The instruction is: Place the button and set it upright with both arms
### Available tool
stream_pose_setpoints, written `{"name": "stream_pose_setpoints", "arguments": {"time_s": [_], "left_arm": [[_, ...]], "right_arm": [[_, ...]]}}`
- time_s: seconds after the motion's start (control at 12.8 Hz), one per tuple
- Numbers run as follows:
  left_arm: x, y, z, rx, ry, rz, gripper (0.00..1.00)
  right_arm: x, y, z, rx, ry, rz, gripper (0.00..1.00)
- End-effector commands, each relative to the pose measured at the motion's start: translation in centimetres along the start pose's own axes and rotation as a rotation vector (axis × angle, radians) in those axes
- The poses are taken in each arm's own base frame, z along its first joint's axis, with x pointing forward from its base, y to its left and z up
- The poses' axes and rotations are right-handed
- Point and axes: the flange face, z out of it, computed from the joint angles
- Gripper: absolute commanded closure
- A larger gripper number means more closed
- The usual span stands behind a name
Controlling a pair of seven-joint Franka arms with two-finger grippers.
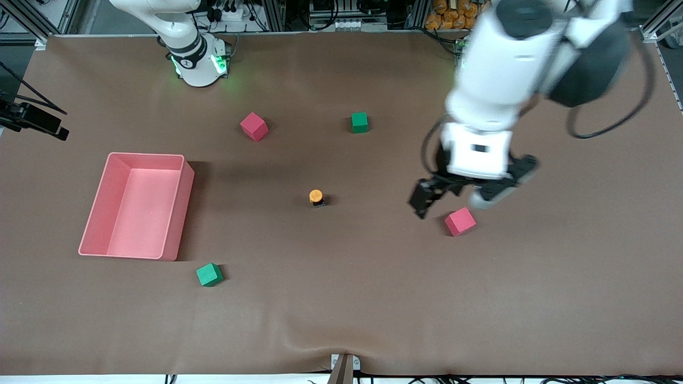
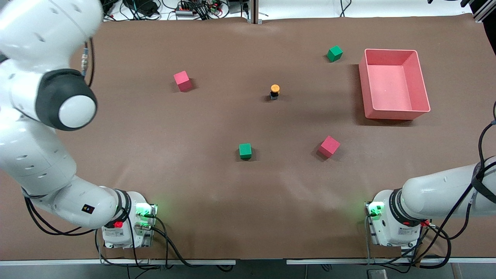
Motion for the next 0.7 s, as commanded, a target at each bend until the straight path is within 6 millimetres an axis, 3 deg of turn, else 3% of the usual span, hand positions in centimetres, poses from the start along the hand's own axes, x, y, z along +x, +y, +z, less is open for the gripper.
{"name": "stream_pose_setpoints", "arguments": {"time_s": [0.0,0.31,0.55,0.62], "left_arm": [[4.3,-7.4,-3.3,-0.008,-0.083,0.147,0.0],[6.4,-19.0,-7.1,0.103,-0.163,0.416,0.0],[6.2,-24.5,-10.4,0.167,-0.289,0.451,0.0],[5.7,-25.5,-11.0,0.181,-0.33,0.46,0.0]], "right_arm": [[-0.2,0.0,-0.2,0.014,-0.004,-0.005,0.0],[-0.2,0.0,-0.3,0.014,0.001,-0.005,0.0],[-0.2,0.1,-0.3,0.016,0.004,-0.003,0.0],[-0.1,0.0,-0.2,0.016,0.002,-0.004,0.0]]}}
